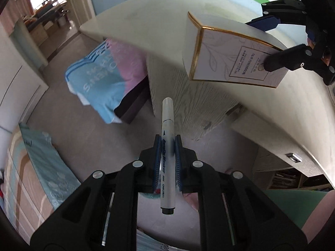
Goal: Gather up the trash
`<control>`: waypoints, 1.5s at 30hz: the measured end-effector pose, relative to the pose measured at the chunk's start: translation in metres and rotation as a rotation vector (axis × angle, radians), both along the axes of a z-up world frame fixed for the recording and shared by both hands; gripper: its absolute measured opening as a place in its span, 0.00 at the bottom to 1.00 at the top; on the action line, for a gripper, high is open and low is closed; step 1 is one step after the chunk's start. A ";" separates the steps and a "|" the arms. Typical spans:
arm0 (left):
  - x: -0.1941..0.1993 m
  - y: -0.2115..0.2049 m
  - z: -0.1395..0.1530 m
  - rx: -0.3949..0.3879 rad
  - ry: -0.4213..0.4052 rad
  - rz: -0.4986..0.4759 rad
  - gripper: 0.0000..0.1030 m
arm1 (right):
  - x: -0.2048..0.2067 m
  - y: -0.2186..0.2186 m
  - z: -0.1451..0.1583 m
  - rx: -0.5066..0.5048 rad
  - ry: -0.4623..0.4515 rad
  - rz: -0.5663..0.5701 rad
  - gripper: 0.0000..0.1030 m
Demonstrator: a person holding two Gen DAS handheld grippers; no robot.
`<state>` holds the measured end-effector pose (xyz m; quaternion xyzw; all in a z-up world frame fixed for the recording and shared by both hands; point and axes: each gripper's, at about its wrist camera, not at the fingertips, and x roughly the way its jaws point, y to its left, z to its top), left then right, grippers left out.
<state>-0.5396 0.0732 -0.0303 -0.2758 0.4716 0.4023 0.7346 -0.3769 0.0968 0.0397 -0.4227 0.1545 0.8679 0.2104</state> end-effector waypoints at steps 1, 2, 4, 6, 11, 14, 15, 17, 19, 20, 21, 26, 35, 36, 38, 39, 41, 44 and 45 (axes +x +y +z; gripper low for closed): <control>-0.014 -0.005 -0.011 -0.023 0.002 0.017 0.11 | -0.020 0.001 -0.010 -0.020 -0.005 0.010 0.49; -0.024 -0.009 -0.021 -0.042 0.001 0.031 0.11 | -0.035 -0.001 -0.016 -0.040 -0.008 0.016 0.49; -0.047 -0.015 -0.043 -0.081 -0.005 0.061 0.11 | -0.063 0.001 -0.033 -0.080 -0.023 0.023 0.49; -0.064 -0.019 -0.061 -0.113 -0.012 0.090 0.11 | -0.084 0.005 -0.053 -0.130 -0.040 0.014 0.49; -0.087 -0.018 -0.118 -0.199 -0.034 0.154 0.11 | -0.130 0.006 -0.115 -0.237 -0.108 -0.036 0.49; -0.097 -0.015 -0.150 -0.241 -0.039 0.175 0.11 | -0.145 0.001 -0.151 -0.286 -0.162 -0.050 0.49; -0.100 -0.015 -0.158 -0.253 -0.036 0.183 0.11 | -0.152 -0.003 -0.164 -0.303 -0.175 -0.050 0.49; -0.106 -0.016 -0.174 -0.275 -0.044 0.187 0.11 | -0.160 -0.005 -0.189 -0.327 -0.203 -0.057 0.49; -0.109 -0.017 -0.188 -0.288 -0.043 0.184 0.11 | -0.160 -0.005 -0.210 -0.347 -0.223 -0.068 0.49; -0.110 -0.016 -0.196 -0.296 -0.044 0.186 0.11 | -0.162 -0.004 -0.222 -0.363 -0.233 -0.075 0.49; -0.111 -0.015 -0.203 -0.304 -0.048 0.186 0.11 | -0.163 -0.003 -0.231 -0.376 -0.241 -0.081 0.49; -0.112 -0.013 -0.246 -0.352 -0.028 0.190 0.11 | -0.171 0.005 -0.279 -0.422 -0.286 -0.118 0.51; -0.110 -0.014 -0.259 -0.336 0.023 0.220 0.68 | -0.171 0.018 -0.288 -0.416 -0.288 -0.162 0.84; -0.111 -0.014 -0.259 -0.335 0.027 0.221 0.69 | -0.171 0.020 -0.289 -0.415 -0.285 -0.158 0.84; -0.113 -0.015 -0.256 -0.336 0.023 0.218 0.70 | -0.170 0.021 -0.286 -0.396 -0.289 -0.149 0.84; -0.114 -0.015 -0.255 -0.333 0.029 0.219 0.70 | -0.170 0.022 -0.286 -0.398 -0.286 -0.146 0.84; -0.117 -0.015 -0.254 -0.329 0.036 0.223 0.71 | -0.169 0.023 -0.284 -0.396 -0.287 -0.149 0.84; -0.123 -0.012 -0.253 -0.325 0.039 0.238 0.72 | -0.168 0.024 -0.282 -0.392 -0.283 -0.150 0.85; -0.124 -0.012 -0.252 -0.323 0.039 0.241 0.72 | -0.168 0.024 -0.281 -0.392 -0.282 -0.148 0.85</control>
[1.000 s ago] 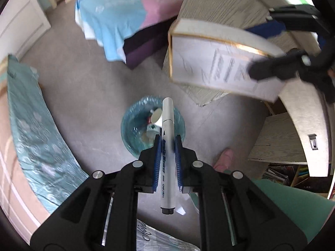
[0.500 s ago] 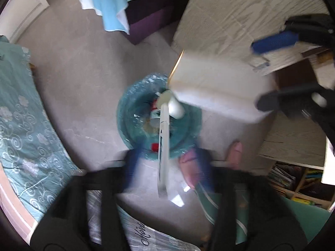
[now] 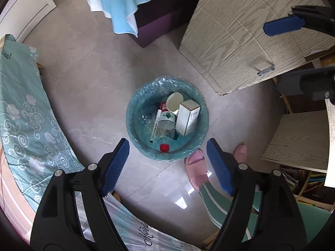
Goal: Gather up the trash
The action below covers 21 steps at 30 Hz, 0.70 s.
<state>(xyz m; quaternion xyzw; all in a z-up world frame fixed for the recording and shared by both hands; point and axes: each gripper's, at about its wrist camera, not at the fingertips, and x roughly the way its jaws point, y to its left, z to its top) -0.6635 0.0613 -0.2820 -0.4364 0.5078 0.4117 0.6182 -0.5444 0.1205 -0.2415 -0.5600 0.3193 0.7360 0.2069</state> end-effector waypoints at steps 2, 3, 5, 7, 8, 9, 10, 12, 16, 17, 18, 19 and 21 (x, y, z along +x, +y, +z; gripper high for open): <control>-0.001 0.001 0.003 0.002 0.007 0.006 0.74 | 0.000 -0.001 0.001 0.002 -0.002 0.003 0.85; -0.002 0.000 0.004 0.004 0.006 0.010 0.77 | 0.001 -0.001 0.002 0.002 -0.002 0.002 0.86; -0.003 0.000 0.007 0.008 0.010 0.024 0.85 | 0.001 -0.001 0.003 -0.004 -0.003 -0.007 0.88; -0.005 0.000 0.009 -0.003 0.014 0.038 0.93 | 0.002 -0.001 0.004 -0.027 0.010 -0.019 0.92; -0.005 0.000 0.009 -0.016 0.011 0.044 0.93 | 0.003 -0.002 0.007 -0.039 0.020 -0.024 0.94; -0.006 0.000 0.011 -0.026 0.008 0.045 0.93 | 0.003 -0.003 0.009 -0.040 0.022 -0.023 0.94; -0.007 0.000 0.012 -0.034 0.014 0.047 0.93 | 0.002 -0.005 0.012 -0.033 0.020 -0.017 0.94; -0.007 -0.002 0.017 -0.037 0.028 0.045 0.93 | 0.001 -0.010 0.020 -0.019 0.025 0.005 0.94; -0.009 -0.004 0.037 -0.023 0.024 0.050 0.93 | -0.001 -0.014 0.037 -0.014 0.042 0.012 0.94; -0.009 -0.005 0.043 -0.019 0.020 0.055 0.93 | -0.001 -0.015 0.043 -0.017 0.049 0.012 0.94; -0.010 -0.006 0.051 -0.009 0.024 0.058 0.93 | 0.000 -0.016 0.049 -0.017 0.054 0.012 0.94; -0.011 -0.006 0.059 0.000 0.023 0.059 0.93 | 0.001 -0.018 0.058 -0.014 0.065 0.011 0.94; -0.011 -0.007 0.075 0.010 0.013 0.061 0.93 | 0.004 -0.020 0.075 -0.016 0.102 0.011 0.94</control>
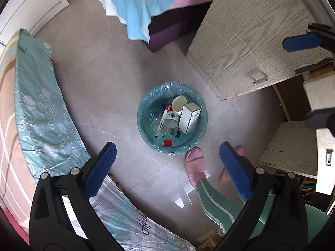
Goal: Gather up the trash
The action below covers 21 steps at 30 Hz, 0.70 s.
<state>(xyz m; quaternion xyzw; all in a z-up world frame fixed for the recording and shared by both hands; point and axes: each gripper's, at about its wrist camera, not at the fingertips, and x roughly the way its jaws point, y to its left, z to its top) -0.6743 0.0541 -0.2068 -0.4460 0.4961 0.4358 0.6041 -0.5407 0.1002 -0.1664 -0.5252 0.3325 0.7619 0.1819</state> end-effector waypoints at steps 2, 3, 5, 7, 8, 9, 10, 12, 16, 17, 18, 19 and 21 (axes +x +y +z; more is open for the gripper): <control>-0.001 0.000 0.017 0.016 -0.037 -0.007 0.93 | 0.005 -0.002 0.025 0.017 0.043 -0.012 0.94; 0.001 0.000 0.029 0.038 -0.043 -0.018 0.93 | 0.008 -0.002 0.038 0.031 0.060 -0.018 0.94; 0.004 0.001 0.046 0.062 -0.023 -0.034 0.93 | 0.016 -0.003 0.066 0.060 0.099 -0.042 0.94; 0.008 0.005 0.065 0.084 -0.006 -0.045 0.93 | 0.029 -0.002 0.092 0.077 0.141 -0.076 0.94; 0.010 0.007 0.074 0.097 -0.003 -0.048 0.93 | 0.037 -0.002 0.104 0.081 0.163 -0.094 0.94; 0.012 0.009 0.084 0.117 -0.005 -0.050 0.93 | 0.045 -0.001 0.115 0.085 0.184 -0.116 0.94; 0.016 0.011 0.096 0.142 -0.019 -0.052 0.93 | 0.054 -0.001 0.127 0.099 0.203 -0.146 0.94; 0.023 0.017 0.122 0.188 -0.081 -0.055 0.93 | 0.073 -0.002 0.146 0.118 0.237 -0.194 0.94; 0.049 0.029 0.163 0.263 -0.121 -0.096 0.93 | 0.121 -0.010 0.184 0.187 0.273 -0.317 0.94; 0.059 0.031 0.172 0.277 -0.130 -0.111 0.93 | 0.133 -0.013 0.191 0.204 0.269 -0.350 0.94; 0.070 0.034 0.182 0.292 -0.131 -0.127 0.93 | 0.146 -0.017 0.197 0.217 0.268 -0.386 0.94; 0.084 0.037 0.193 0.306 -0.134 -0.151 0.93 | 0.159 -0.022 0.203 0.230 0.272 -0.421 0.94; 0.116 0.042 0.217 0.347 -0.140 -0.206 0.93 | 0.193 -0.035 0.215 0.270 0.261 -0.520 0.94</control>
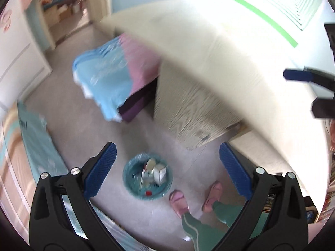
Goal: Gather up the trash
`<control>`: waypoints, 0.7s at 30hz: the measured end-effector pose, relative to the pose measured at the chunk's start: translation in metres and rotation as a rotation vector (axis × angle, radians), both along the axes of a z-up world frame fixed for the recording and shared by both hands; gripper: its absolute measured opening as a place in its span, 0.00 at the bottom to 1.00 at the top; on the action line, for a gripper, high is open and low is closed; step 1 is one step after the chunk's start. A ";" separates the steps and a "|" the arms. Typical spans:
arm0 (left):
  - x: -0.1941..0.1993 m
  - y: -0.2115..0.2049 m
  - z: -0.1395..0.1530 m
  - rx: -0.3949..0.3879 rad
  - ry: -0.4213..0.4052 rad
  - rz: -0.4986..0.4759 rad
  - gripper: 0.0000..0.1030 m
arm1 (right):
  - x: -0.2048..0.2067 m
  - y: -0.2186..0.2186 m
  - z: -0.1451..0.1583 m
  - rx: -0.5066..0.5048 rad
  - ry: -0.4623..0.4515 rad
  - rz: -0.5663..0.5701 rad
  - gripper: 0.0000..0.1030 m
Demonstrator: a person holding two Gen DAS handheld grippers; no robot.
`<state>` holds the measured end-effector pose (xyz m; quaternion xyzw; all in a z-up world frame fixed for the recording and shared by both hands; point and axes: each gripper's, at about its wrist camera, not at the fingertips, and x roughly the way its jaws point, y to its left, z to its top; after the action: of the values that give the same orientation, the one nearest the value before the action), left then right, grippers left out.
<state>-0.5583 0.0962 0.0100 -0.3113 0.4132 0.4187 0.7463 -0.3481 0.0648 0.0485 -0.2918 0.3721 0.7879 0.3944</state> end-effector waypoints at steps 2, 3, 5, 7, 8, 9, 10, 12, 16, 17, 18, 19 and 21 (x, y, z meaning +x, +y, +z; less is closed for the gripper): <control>0.035 0.000 0.018 0.049 -0.003 -0.058 0.93 | 0.031 -0.016 0.009 0.021 -0.010 -0.099 0.94; 0.048 0.000 0.024 0.067 -0.002 -0.080 0.93 | 0.046 -0.025 0.013 0.029 -0.016 -0.150 0.94; 0.088 -0.001 0.041 0.100 -0.026 -0.147 0.93 | 0.083 -0.047 0.021 0.052 -0.036 -0.258 0.94; 0.124 -0.004 0.053 0.144 -0.021 -0.177 0.93 | 0.116 -0.068 0.027 0.066 -0.066 -0.357 0.94; 0.141 -0.008 0.058 0.165 -0.015 -0.198 0.93 | 0.134 -0.080 0.030 0.076 -0.074 -0.403 0.94; 0.164 -0.012 0.064 0.192 -0.015 -0.239 0.93 | 0.146 -0.090 0.032 0.078 -0.084 -0.442 0.94; 0.181 -0.018 0.069 0.213 -0.018 -0.267 0.93 | 0.161 -0.100 0.033 0.078 -0.094 -0.483 0.94; 0.215 -0.027 0.076 0.247 -0.021 -0.329 0.93 | 0.194 -0.125 0.036 0.080 -0.122 -0.579 0.94; 0.286 -0.051 0.085 0.297 -0.020 -0.440 0.94 | 0.248 -0.169 0.036 0.079 -0.157 -0.746 0.94; 0.303 -0.057 0.086 0.296 -0.028 -0.465 0.94 | 0.258 -0.178 0.035 0.077 -0.165 -0.776 0.94; 0.317 -0.063 0.089 0.293 -0.038 -0.482 0.93 | 0.271 -0.189 0.034 0.068 -0.179 -0.817 0.94; 0.334 -0.068 0.090 0.287 -0.047 -0.499 0.93 | 0.282 -0.198 0.032 0.065 -0.192 -0.851 0.94; 0.359 -0.079 0.092 0.280 -0.061 -0.526 0.93 | 0.303 -0.216 0.028 0.053 -0.218 -0.926 0.94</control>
<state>-0.1990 0.0176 0.1021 -0.1001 0.3953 0.2545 0.8769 -0.0454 -0.1513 0.0768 -0.1660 0.3995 0.5031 0.7482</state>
